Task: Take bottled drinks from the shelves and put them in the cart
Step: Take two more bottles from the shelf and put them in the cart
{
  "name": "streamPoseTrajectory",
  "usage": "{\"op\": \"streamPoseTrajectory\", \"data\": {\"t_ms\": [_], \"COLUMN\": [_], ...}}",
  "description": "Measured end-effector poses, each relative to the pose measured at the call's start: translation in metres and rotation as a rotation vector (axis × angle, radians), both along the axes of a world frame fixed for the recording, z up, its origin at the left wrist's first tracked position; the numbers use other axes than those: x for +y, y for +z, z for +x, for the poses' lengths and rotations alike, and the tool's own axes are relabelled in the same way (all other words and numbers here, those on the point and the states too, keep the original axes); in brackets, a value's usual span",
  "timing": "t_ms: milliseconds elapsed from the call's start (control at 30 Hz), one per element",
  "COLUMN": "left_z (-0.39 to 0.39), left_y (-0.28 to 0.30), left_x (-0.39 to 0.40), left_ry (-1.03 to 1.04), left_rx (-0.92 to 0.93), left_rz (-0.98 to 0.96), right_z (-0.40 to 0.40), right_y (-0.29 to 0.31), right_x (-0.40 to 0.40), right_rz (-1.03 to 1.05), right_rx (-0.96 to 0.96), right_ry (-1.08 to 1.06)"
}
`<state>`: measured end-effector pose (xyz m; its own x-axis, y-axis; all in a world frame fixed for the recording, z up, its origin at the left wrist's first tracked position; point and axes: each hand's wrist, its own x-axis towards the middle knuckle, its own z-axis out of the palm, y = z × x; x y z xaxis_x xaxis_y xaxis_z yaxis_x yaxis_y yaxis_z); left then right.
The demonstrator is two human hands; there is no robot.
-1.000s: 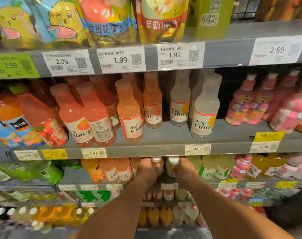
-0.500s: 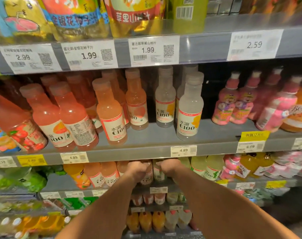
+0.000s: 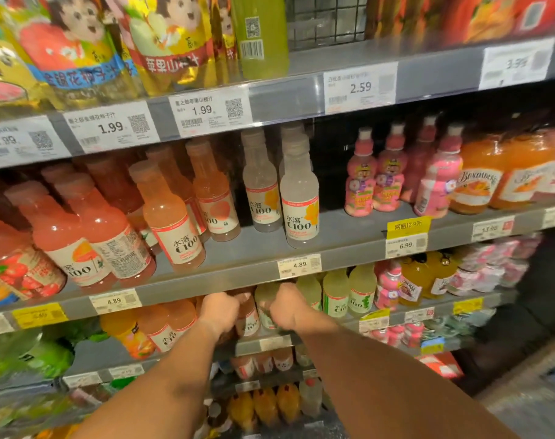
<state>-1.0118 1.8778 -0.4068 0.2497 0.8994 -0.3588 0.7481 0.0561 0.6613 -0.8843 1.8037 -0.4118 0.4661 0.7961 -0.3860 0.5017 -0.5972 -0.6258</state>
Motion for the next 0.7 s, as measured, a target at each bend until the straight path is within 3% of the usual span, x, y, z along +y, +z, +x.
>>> {"op": "streamPoseTrajectory", "data": {"t_ms": [67, 233, 433, 567, 700], "left_z": [-0.009, -0.04, -0.127, -0.216, -0.307], "left_y": [0.0, 0.006, 0.032, 0.05, 0.069], "left_x": [-0.011, -0.038, -0.069, -0.078, -0.086], "left_ry": [0.05, -0.065, -0.117, -0.06, 0.004], "left_rx": [-0.122, -0.174, -0.158, -0.117, -0.066], "left_rz": [0.004, 0.078, 0.149, 0.216, 0.258], "right_z": [-0.008, -0.028, -0.098, -0.18, -0.263], "right_y": [0.006, 0.028, 0.057, 0.079, 0.096], "right_x": [-0.018, -0.061, -0.094, -0.111, -0.114], "right_rz": [0.078, 0.147, 0.138, 0.119, 0.145], "right_rx": [0.072, 0.047, -0.114, -0.298, -0.365], "right_ry": [-0.085, -0.078, -0.071, 0.065, 0.232]}}
